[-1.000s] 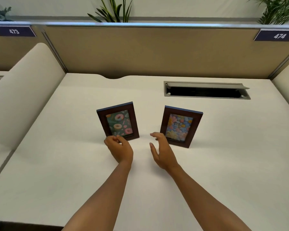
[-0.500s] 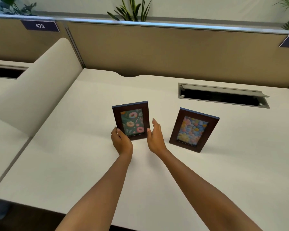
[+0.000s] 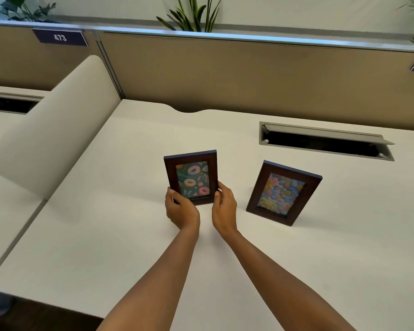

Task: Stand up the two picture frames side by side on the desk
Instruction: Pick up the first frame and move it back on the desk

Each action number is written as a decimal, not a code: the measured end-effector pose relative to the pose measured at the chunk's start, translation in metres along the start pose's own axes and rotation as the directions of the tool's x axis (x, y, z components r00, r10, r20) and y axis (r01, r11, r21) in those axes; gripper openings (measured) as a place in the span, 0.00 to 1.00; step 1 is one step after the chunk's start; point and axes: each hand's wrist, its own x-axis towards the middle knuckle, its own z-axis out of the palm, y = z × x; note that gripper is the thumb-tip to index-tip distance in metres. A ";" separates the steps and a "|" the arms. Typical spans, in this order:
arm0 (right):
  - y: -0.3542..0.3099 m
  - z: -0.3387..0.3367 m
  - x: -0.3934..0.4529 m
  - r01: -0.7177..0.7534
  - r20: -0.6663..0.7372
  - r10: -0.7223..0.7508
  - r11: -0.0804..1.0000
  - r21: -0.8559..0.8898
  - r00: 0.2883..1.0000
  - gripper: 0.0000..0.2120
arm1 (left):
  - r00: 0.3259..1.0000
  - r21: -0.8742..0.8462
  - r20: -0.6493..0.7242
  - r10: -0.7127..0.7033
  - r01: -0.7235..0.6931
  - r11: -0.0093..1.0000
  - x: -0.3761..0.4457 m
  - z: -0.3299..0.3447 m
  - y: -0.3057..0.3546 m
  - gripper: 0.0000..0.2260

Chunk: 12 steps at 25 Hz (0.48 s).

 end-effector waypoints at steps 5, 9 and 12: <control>0.002 -0.002 0.008 -0.023 -0.058 0.026 0.999 0.049 0.998 0.18 | 0.999 -0.025 -0.001 -0.042 0.042 0.999 -0.002 0.013 0.004 0.21; 0.000 0.000 0.034 -0.016 -0.067 0.021 0.997 0.070 0.998 0.19 | 1.000 -0.030 0.020 -0.005 0.006 1.000 0.013 0.028 0.018 0.22; -0.004 0.005 0.057 -0.018 -0.107 0.026 0.997 0.070 0.994 0.18 | 0.997 -0.048 0.061 0.048 -0.045 0.998 0.024 0.043 0.032 0.22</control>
